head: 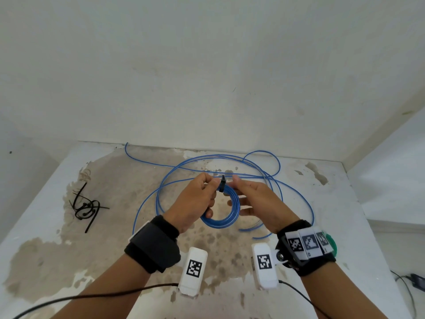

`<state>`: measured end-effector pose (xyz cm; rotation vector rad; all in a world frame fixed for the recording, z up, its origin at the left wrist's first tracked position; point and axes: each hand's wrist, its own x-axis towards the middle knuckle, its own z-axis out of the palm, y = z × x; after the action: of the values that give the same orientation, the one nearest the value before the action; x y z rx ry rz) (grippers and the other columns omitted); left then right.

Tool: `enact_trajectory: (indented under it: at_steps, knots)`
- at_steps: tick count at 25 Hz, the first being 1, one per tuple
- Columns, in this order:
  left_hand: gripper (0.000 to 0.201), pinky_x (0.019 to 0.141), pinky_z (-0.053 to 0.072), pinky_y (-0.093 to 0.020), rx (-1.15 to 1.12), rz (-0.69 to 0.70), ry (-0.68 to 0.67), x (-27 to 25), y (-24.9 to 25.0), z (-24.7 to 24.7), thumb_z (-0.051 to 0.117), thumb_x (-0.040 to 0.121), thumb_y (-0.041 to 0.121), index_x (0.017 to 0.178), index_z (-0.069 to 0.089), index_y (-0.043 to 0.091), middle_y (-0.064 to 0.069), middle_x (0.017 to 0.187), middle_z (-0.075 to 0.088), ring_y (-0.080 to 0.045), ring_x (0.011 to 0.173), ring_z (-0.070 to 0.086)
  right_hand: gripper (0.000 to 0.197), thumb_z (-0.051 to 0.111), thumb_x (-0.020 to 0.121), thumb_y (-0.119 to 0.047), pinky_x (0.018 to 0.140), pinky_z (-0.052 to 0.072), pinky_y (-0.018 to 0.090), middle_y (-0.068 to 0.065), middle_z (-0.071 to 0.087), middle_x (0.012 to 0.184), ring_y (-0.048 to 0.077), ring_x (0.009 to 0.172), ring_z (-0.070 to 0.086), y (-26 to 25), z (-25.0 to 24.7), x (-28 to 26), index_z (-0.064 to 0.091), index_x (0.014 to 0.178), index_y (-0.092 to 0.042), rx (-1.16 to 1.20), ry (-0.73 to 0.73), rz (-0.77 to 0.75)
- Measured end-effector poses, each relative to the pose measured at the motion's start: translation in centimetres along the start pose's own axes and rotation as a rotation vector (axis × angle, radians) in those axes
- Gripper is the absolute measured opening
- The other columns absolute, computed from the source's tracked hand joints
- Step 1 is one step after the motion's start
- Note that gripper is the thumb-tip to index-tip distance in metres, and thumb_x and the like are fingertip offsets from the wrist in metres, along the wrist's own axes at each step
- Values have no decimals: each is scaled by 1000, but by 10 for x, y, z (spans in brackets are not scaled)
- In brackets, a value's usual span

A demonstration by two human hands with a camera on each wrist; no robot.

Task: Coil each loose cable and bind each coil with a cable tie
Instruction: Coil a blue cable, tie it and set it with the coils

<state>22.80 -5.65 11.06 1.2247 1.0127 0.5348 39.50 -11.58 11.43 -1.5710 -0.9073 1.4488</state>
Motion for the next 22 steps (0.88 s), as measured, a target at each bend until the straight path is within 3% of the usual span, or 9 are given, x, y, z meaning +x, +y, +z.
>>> enact_trajectory:
  at_steps: [2, 4, 7, 9, 11, 13, 16, 19, 22]
  knots:
    - [20, 45, 37, -26, 41, -1, -14, -2, -1, 3, 48, 106, 30, 93, 50, 15, 11, 57, 38, -8, 48, 32, 43, 56, 98, -52, 75, 56, 29, -3, 78, 100, 14, 85, 72, -6, 1, 7, 75, 110, -15, 34, 4, 31]
    - [19, 44, 37, -25, 56, -4, -13, -3, -1, 6, 48, 105, 29, 92, 50, 15, 11, 58, 37, -7, 47, 32, 30, 64, 97, -39, 68, 54, 23, -1, 75, 91, 14, 83, 68, -8, 4, 11, 72, 103, -11, 101, -8, 20]
    - [18, 44, 37, -24, 57, -11, 3, -5, -1, 6, 48, 105, 29, 93, 49, 15, 10, 58, 37, -7, 47, 31, 10, 69, 95, -27, 77, 51, 31, 1, 74, 89, 20, 89, 67, -8, 4, 15, 68, 91, -18, 101, -15, -45]
    - [17, 44, 38, -24, 54, -17, -2, -5, -2, 5, 49, 105, 29, 95, 50, 14, 10, 59, 37, -7, 48, 31, 10, 70, 95, -26, 82, 47, 39, 3, 74, 91, 24, 92, 66, -7, 3, 18, 66, 87, -21, 79, -17, -69]
    - [18, 44, 37, -24, 49, -12, -9, -4, -2, 6, 48, 105, 28, 95, 50, 14, 9, 59, 37, -7, 48, 31, 14, 68, 96, -27, 82, 43, 40, 3, 74, 90, 23, 90, 65, -7, 3, 18, 64, 83, -25, 37, -9, -78]
    - [18, 44, 37, -24, 56, 4, -12, -4, -1, 7, 48, 105, 29, 96, 50, 13, 9, 58, 36, -8, 48, 30, 19, 66, 97, -27, 78, 43, 32, 3, 74, 89, 17, 83, 65, -8, 3, 18, 62, 78, -27, -14, 17, -95]
    - [18, 45, 38, -25, 61, -1, -11, -3, -2, 9, 48, 105, 30, 95, 51, 14, 9, 58, 36, -7, 48, 31, 16, 64, 99, -20, 60, 44, 9, 8, 70, 85, 2, 64, 62, -9, 3, 14, 59, 84, -15, -28, 65, -159]
    - [18, 46, 35, -26, -2, -54, -1, -1, -1, 10, 48, 105, 32, 97, 54, 17, 8, 59, 33, -8, 49, 29, 14, 66, 98, -20, 54, 41, 5, 8, 70, 83, -2, 59, 59, -8, 3, 14, 62, 92, -8, -65, 98, -199]
    - [26, 45, 35, -25, -9, -55, 9, -1, 1, 9, 52, 101, 44, 104, 62, 21, 11, 56, 34, -9, 48, 29, 19, 71, 94, -28, 55, 40, 4, -3, 65, 78, -4, 61, 57, -8, 0, 16, 68, 93, -9, -96, 124, -184]
